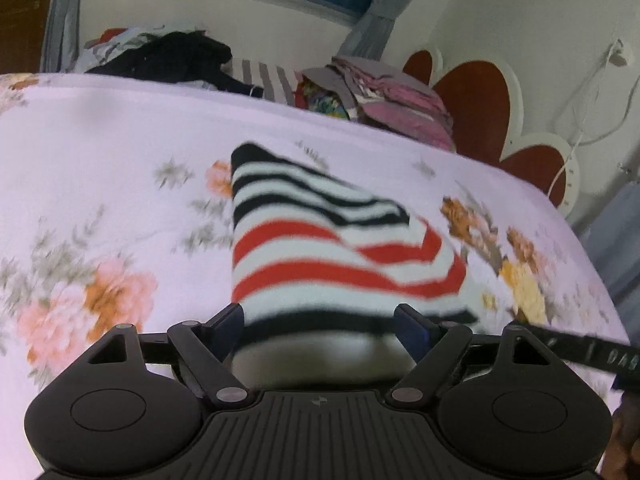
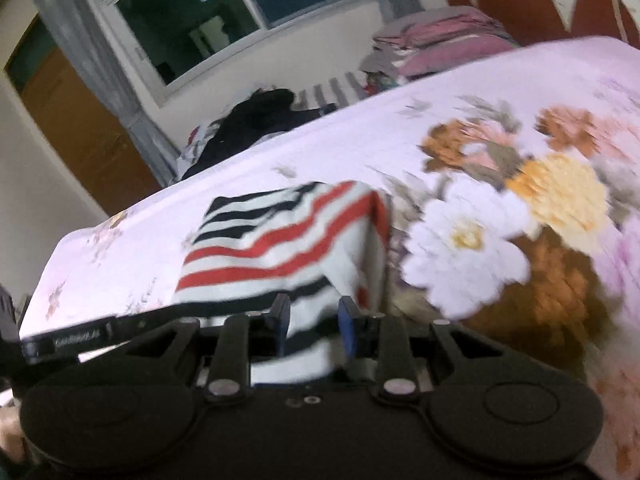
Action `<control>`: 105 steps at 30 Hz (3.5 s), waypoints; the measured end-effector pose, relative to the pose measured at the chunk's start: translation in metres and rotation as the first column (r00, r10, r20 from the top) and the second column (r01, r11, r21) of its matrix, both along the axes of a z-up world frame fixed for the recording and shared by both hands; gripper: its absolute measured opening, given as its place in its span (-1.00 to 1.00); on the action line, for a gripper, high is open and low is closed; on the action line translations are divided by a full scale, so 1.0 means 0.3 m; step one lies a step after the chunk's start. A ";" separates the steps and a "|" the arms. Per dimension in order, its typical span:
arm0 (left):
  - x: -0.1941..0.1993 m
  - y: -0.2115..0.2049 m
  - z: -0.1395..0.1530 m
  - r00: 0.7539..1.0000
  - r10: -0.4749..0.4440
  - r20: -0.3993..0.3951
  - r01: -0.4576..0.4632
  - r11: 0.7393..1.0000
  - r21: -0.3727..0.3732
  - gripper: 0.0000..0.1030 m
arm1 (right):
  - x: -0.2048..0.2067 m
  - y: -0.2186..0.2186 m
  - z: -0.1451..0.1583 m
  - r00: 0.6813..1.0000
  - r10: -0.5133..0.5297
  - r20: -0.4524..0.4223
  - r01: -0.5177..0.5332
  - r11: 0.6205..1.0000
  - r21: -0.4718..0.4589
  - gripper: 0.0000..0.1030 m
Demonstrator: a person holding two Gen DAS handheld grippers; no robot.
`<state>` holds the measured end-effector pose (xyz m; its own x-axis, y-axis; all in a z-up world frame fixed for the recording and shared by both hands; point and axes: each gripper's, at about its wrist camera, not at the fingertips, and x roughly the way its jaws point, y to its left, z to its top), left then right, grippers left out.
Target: Fold small clothes
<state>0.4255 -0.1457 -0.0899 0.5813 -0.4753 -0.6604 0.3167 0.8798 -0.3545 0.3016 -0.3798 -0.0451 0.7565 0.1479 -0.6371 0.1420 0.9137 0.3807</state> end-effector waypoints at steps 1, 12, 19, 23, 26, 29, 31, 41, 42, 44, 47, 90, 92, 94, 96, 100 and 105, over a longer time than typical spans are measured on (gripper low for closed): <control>0.017 -0.014 0.000 1.000 -0.002 0.004 0.002 1.000 0.004 0.58 | 0.017 0.006 -0.004 1.000 0.005 0.000 -0.005 1.000 0.005 -0.48; 0.099 -0.041 -0.120 0.996 0.011 -0.084 -0.006 0.999 0.050 0.58 | 0.077 0.032 -0.098 0.991 0.019 -0.131 -0.043 0.981 -0.190 -0.72; 0.148 -0.025 -0.065 0.997 0.055 -0.052 -0.054 0.998 0.020 0.58 | 0.134 -0.028 -0.042 0.998 -0.026 -0.058 0.023 0.998 -0.063 -0.20; 0.204 -0.023 -0.062 0.996 0.080 -0.040 -0.079 0.996 0.032 0.58 | 0.225 -0.084 -0.064 0.993 -0.102 -0.064 0.101 0.995 -0.014 -0.17; 0.250 -0.018 -0.077 0.993 0.104 -0.047 -0.103 0.994 0.029 0.58 | 0.291 -0.122 -0.106 0.984 -0.147 -0.104 0.154 0.986 0.063 -0.17; 0.287 -0.021 -0.087 0.991 0.118 -0.057 -0.117 0.993 0.021 0.58 | 0.328 -0.141 -0.143 0.977 -0.169 -0.128 0.185 0.974 0.132 -0.37; 0.307 -0.028 -0.100 0.990 0.122 -0.066 -0.121 0.992 0.028 0.58 | 0.329 -0.134 -0.148 0.976 -0.177 -0.122 0.194 0.971 0.141 -0.59; 0.325 -0.054 -0.155 0.992 0.091 -0.084 -0.087 0.995 0.041 0.58 | 0.279 -0.111 -0.146 0.981 -0.178 -0.079 0.175 0.983 -0.046 -0.75; 0.326 -0.051 -0.150 0.992 0.097 -0.084 -0.094 0.995 0.038 0.58 | 0.275 -0.111 -0.125 0.979 -0.192 -0.062 0.189 0.981 -0.050 -0.67; 0.330 -0.049 -0.137 0.991 0.116 -0.070 -0.113 0.993 0.037 0.58 | 0.275 -0.115 -0.086 0.978 -0.207 -0.011 0.207 0.978 -0.037 -0.62; 0.355 -0.059 -0.137 0.989 0.131 -0.061 -0.128 0.991 0.048 0.58 | 0.316 -0.092 -0.047 0.983 -0.182 0.021 0.183 0.981 -0.060 -0.56; -0.016 0.091 -0.048 0.998 0.057 -0.018 -0.055 0.994 0.092 0.63 | -0.013 0.034 -0.046 1.000 0.008 -0.025 -0.012 0.980 -0.199 -0.51; -0.046 0.089 -0.053 0.999 0.047 -0.026 -0.044 0.994 0.099 0.63 | -0.049 0.042 -0.048 0.999 0.018 -0.028 -0.023 0.979 -0.202 -0.50; -0.074 0.087 -0.074 0.999 0.034 -0.043 -0.029 0.994 0.109 0.64 | -0.070 0.048 -0.062 0.998 0.033 -0.047 -0.042 0.979 -0.199 -0.50; -0.090 0.086 -0.104 0.998 0.036 -0.059 -0.029 0.993 0.117 0.64 | -0.080 0.050 -0.097 0.996 0.033 -0.080 -0.049 0.977 -0.207 -0.50; -0.096 0.086 -0.122 0.996 0.057 -0.069 -0.050 0.993 0.108 0.64 | -0.095 0.034 -0.146 0.994 0.019 -0.107 -0.036 0.986 -0.165 -0.48; -0.112 0.071 -0.114 0.997 0.059 -0.046 -0.052 0.988 0.143 0.64 | -0.128 0.045 -0.117 0.995 0.034 -0.095 -0.050 0.982 -0.181 -0.45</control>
